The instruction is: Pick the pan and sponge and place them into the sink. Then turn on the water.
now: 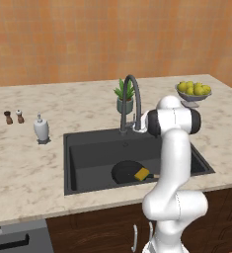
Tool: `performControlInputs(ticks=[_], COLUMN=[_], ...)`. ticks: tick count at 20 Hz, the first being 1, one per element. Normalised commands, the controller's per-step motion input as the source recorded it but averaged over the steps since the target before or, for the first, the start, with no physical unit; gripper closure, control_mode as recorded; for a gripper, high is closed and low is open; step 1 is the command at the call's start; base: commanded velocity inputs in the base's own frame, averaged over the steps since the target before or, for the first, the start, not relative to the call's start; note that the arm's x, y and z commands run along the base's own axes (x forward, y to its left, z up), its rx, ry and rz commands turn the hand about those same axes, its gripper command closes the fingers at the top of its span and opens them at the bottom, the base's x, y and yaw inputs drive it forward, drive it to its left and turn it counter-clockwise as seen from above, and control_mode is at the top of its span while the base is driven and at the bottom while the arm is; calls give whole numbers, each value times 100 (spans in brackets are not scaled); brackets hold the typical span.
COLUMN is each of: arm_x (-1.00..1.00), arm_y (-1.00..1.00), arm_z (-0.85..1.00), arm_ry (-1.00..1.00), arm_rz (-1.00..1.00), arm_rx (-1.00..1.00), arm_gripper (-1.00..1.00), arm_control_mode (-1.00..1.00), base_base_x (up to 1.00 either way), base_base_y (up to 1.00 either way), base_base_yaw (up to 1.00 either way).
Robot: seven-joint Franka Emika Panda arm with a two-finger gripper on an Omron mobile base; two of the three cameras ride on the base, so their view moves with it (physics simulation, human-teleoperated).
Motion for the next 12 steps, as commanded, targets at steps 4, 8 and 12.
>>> performControlInputs(ticks=[4,8,12], arm_x=[39,39,34], arm_y=[0,1,1], arm_z=[-8,-1,0], arm_ry=[1,4,1], arm_rz=[0,0,0], arm_rx=[0,0,0], arm_gripper=[-100,-100,-100], arm_control_mode=[-100,-100,-100], base_base_x=[0,0,0], base_base_y=[0,0,0], base_base_yaw=[0,0,0])
